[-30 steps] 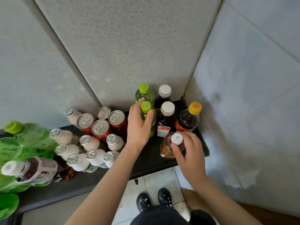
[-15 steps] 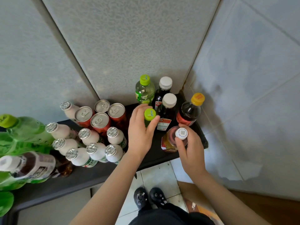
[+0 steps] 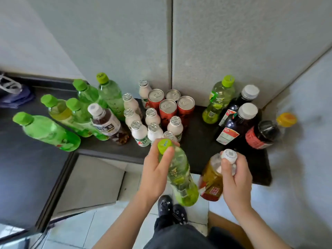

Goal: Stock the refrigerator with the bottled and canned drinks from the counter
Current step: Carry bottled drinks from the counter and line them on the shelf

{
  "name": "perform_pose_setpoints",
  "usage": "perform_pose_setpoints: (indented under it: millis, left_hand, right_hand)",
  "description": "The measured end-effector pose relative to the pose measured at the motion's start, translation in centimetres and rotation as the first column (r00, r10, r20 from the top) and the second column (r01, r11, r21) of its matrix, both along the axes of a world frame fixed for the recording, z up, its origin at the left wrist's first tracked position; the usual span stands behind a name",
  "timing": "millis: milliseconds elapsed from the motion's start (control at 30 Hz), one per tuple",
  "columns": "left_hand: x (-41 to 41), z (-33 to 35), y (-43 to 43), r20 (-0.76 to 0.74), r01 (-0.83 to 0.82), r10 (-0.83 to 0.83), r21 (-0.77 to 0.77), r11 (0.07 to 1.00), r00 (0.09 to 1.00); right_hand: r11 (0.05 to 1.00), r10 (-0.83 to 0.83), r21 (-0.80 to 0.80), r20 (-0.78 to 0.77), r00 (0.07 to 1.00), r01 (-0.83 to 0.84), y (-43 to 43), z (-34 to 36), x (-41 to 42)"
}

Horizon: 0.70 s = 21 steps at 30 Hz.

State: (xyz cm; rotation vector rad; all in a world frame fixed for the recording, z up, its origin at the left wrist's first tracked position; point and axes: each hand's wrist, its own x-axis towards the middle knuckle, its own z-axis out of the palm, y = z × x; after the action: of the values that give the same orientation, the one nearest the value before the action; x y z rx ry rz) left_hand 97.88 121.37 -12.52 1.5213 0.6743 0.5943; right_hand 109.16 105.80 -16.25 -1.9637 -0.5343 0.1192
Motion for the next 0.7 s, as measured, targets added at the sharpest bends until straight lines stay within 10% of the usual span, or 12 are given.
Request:
perform_pose_setpoints:
  millis: [267,700]
  left_hand:
    - [-13.0,-2.9,-3.1,-0.167,-0.543,0.524,-0.096,0.834,0.835]
    - [-33.4,-3.8,-16.8,-0.192,-0.989,0.971,-0.027,0.142,0.145]
  right_hand:
    - [0.833,0.553,0.113,-0.172,0.815,-0.542,5.2,-1.1,-7.2]
    - [0.27,0.917,0.115,-0.333,0.219,-0.956,5.2,-1.6,-23.9]
